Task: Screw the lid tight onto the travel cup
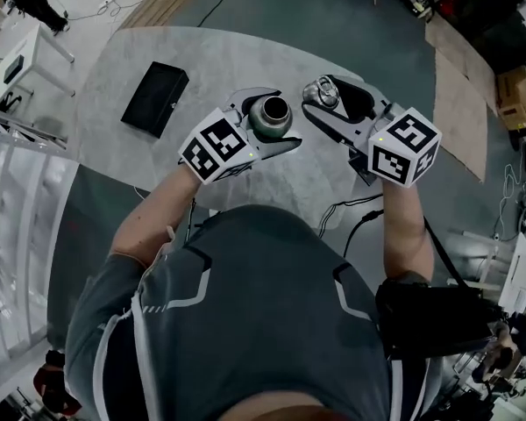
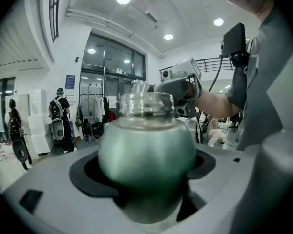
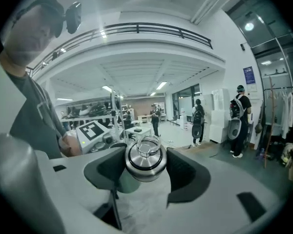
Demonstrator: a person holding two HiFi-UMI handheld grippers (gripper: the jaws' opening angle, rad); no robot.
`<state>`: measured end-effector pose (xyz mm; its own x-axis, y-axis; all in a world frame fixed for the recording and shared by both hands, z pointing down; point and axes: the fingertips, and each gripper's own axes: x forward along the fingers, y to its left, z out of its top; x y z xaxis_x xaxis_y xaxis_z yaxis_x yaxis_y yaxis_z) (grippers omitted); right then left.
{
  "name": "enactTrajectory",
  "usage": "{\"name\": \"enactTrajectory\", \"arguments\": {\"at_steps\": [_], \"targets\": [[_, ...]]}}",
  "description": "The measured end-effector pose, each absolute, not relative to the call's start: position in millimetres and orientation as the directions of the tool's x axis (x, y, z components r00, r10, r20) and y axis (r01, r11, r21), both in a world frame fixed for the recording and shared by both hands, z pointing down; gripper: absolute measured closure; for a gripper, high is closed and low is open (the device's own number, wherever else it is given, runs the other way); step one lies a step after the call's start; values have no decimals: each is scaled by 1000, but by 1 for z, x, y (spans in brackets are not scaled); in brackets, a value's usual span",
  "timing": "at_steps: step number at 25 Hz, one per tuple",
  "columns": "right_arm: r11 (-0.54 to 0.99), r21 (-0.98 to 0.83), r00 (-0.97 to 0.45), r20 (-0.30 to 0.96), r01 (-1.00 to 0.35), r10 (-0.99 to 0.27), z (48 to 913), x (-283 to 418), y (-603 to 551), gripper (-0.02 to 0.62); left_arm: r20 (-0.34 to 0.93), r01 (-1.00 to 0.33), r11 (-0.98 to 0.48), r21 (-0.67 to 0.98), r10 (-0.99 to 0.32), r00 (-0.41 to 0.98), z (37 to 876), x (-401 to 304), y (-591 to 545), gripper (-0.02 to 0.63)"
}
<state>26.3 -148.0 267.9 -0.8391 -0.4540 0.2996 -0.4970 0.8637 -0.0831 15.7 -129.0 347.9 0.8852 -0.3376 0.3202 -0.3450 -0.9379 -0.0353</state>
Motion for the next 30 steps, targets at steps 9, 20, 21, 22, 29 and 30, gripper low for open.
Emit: {"name": "enactTrajectory", "arguments": {"at_steps": [9, 20, 21, 22, 29, 30], "targets": [[953, -52, -906, 329, -298, -266, 247, -20, -113, 318, 363, -321, -947, -33, -310, 879, 349, 18, -118, 204], [992, -9, -900, 422, -122, -107, 255, -39, -85, 318, 352, -271, -962, -41, -268, 897, 343, 26, -98, 204], [994, -7, -899, 429, -105, -92, 256, -39, -82, 318, 346, -266, -963, -42, -264, 900, 342, 26, -95, 204], [996, -7, -899, 432, -90, -78, 257, -40, -80, 318, 343, -261, -964, -44, -260, 903, 341, 26, -93, 204], [994, -6, -895, 436, -110, -96, 260, -45, -77, 318, 366, -295, -953, -65, -297, 882, 343, 20, -93, 204], [992, -9, -895, 432, -125, -109, 261, -45, -77, 318, 368, -303, -951, -66, -305, 878, 344, 20, -93, 204]]}}
